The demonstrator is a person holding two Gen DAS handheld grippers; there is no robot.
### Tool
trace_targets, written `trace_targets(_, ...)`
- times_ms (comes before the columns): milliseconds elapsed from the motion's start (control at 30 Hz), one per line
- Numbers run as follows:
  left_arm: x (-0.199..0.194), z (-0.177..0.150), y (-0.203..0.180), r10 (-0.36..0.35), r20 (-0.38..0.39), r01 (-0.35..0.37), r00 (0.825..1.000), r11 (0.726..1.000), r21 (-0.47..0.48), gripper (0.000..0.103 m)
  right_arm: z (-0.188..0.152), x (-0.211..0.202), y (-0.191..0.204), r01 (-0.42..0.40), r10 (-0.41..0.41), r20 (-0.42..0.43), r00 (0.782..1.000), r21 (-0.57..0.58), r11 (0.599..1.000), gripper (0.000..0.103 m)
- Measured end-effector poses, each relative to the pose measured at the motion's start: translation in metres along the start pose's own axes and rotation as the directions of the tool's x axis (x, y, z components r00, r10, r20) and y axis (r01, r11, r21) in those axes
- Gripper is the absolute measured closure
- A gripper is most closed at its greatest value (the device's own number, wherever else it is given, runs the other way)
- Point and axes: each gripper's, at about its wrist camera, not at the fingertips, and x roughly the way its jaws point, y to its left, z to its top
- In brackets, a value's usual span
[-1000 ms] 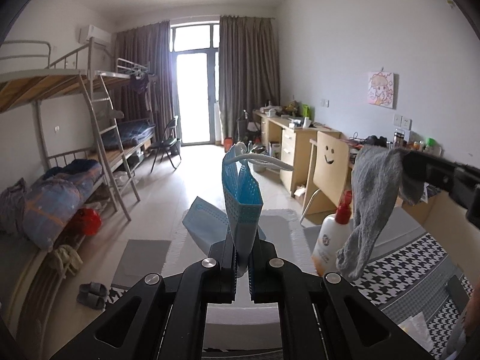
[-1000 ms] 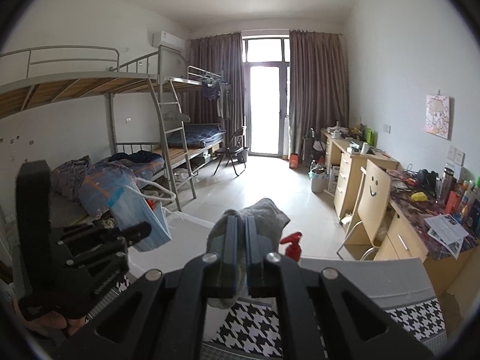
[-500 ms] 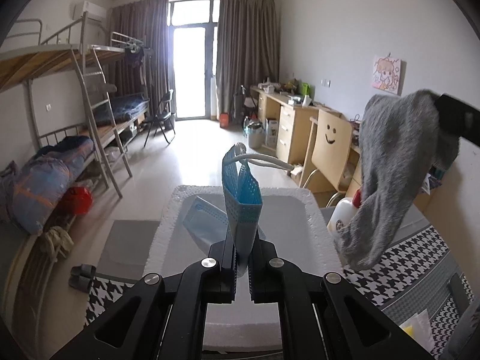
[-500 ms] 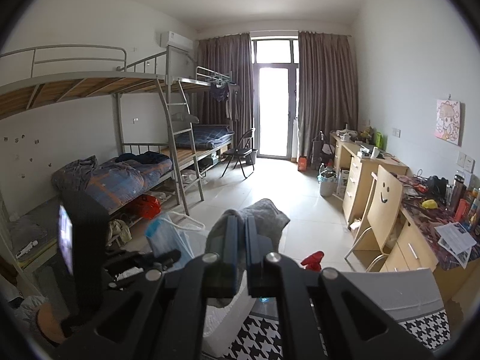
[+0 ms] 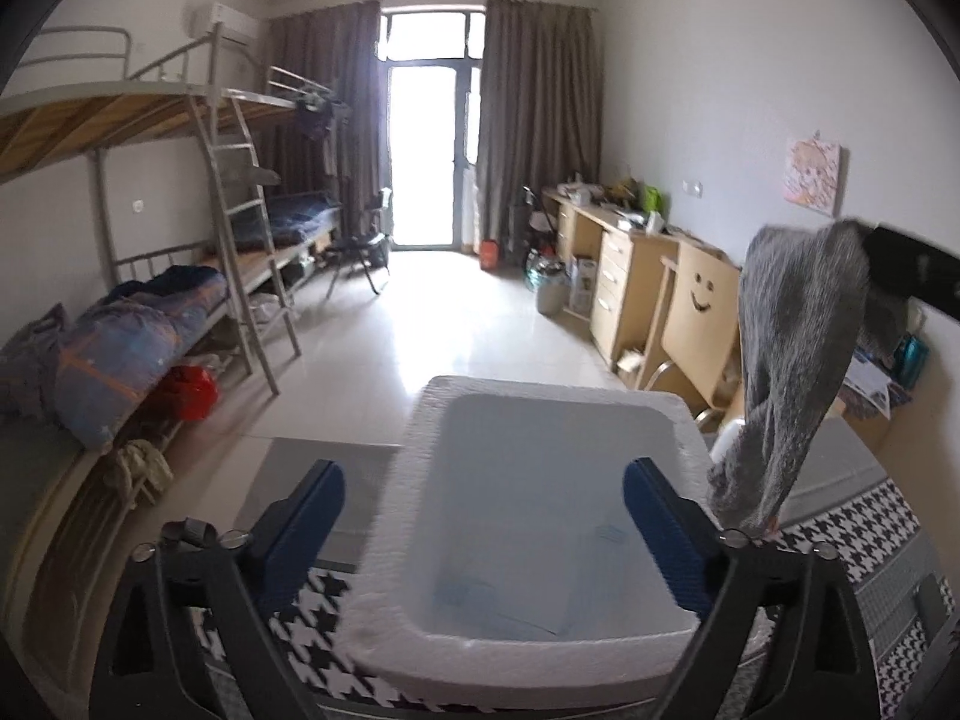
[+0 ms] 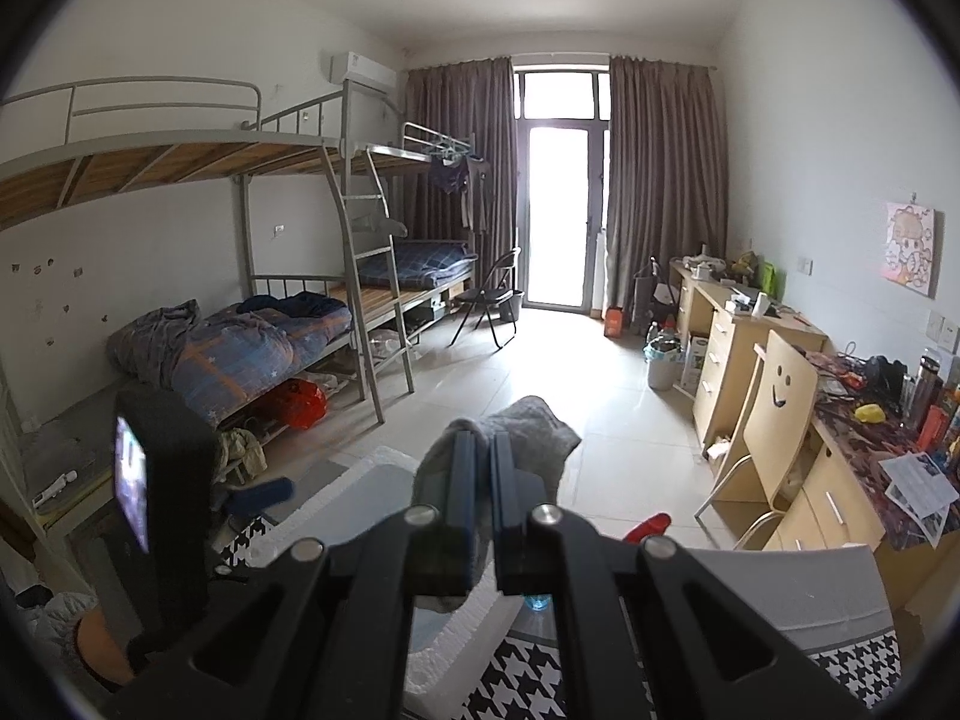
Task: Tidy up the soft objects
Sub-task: 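Open the left tool to drop the blue mask into the foam box, then lower the right tool into the foam box and release the grey sock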
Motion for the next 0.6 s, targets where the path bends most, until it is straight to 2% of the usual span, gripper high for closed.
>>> trace_targets(367,-0.028,-0.009,0.019,0.072,0.045,-0.070,0.996,0.997,-0.042,0.001,-0.001,0.017,0.011,-0.046,0.045,-0.044,0.998,-0.007,0.999,0.096)
trace_targets(600,-0.036,-0.018,0.027,0.090,0.052,-0.087,0.995,0.994,-0.059,0.001,-0.009,0.030,0.016,-0.068,0.066,-0.102,0.993,-0.014,0.998,0.096)
